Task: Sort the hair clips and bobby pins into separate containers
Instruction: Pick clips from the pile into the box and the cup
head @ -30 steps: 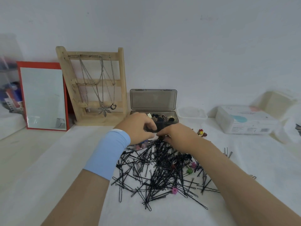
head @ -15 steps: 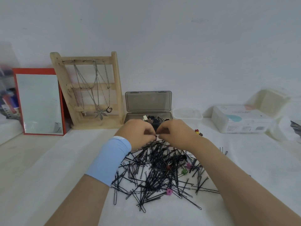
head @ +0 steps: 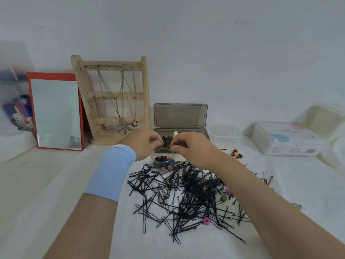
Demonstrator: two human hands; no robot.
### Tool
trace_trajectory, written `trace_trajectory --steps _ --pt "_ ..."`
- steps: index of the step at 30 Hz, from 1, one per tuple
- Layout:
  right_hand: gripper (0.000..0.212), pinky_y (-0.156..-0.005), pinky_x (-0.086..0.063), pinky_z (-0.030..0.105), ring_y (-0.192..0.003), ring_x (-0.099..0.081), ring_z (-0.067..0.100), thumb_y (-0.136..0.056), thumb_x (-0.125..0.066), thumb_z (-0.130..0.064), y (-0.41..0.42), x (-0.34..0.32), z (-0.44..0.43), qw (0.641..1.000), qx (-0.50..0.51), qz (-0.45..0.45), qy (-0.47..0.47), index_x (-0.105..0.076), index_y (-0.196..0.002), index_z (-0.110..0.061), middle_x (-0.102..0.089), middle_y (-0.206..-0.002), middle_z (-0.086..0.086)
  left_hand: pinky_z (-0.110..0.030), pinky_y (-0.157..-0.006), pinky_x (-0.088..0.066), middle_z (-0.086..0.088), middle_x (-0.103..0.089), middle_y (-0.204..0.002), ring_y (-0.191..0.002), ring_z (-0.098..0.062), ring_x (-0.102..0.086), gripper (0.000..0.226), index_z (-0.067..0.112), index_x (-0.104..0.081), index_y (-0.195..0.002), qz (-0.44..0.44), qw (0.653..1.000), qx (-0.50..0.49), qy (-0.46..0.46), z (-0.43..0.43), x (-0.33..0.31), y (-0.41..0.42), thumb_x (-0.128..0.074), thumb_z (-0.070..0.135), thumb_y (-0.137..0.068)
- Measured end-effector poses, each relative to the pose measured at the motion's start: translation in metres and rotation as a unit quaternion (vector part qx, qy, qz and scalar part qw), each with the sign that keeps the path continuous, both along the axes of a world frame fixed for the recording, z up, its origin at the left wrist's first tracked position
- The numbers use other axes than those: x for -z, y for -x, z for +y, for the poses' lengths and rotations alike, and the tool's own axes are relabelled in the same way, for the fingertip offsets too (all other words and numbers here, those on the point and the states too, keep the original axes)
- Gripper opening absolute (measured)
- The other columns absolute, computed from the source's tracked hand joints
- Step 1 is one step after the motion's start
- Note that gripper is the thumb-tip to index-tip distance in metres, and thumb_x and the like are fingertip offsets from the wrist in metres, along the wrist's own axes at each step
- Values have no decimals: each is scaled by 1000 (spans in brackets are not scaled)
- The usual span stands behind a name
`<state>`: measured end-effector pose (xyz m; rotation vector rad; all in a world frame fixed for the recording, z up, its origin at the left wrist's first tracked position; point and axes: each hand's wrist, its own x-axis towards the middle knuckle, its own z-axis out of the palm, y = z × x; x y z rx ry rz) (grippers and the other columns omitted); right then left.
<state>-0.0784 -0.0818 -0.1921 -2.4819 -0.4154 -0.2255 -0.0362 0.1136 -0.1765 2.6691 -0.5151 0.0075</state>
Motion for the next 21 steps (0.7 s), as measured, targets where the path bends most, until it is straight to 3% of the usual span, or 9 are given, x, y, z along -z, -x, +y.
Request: trace_trajectory --steps 2,5,10,14,17,21 --pt "14 -71 -45 21 -82 -59 3 -96 -62 -31 -4 0 9 1000 -23 7 3 -71 -106 -29 -67 -92 -10 -27 -86 -41 12 -64 -102 -101 -11 -60 17 34 -66 -108 3 1000 -13 19 4 -2 -1 -52 33 -98" --pt "22 -79 -50 23 -86 -62 3 -96 -61 -28 -5 -3 5 999 -34 17 -2 -70 -115 -33 -70 -97 -11 -25 -88 -39 12 -65 -117 -104 -9 -57 35 29 -63 -121 51 999 -10 9 6 -2 1 -62 46 -90" --pt "22 -69 -55 24 -73 -61 -2 -98 -58 -19 -3 -18 -44 999 40 9 8 -68 -112 -33 -65 -100 -17 -25 -88 -39 11 -62 -128 -109 -11 -56 81 25 -50 -139 114 992 1 -48 -11 5 9 -77 59 -71" --pt "18 -63 -38 10 -70 -55 -10 -95 -62 -20 0 -18 -98 994 106 -7 32 -72 -94 -34 -68 -98 -16 -25 -86 -41 14 -61 -116 -99 -8 -55 73 28 -55 -133 70 997 7 -25 -24 3 14 -80 55 -70" --pt "18 -60 -42 11 -74 -55 -5 -96 -61 -17 3 -12 -124 991 121 33 55 -74 -98 -29 -68 -102 -13 -30 -90 -48 14 -60 -114 -101 -10 -60 66 33 -58 -123 35 999 38 11 -41 2 20 -80 57 -66" --pt "24 -81 -51 22 -82 -58 -4 -94 -61 -11 3 -5 -141 986 126 67 81 -73 -101 -31 -71 -107 -10 -33 -95 -48 10 -49 -125 -109 -12 -55 84 29 -49 -139 26 997 66 -32 -69 15 24 -76 63 -67"
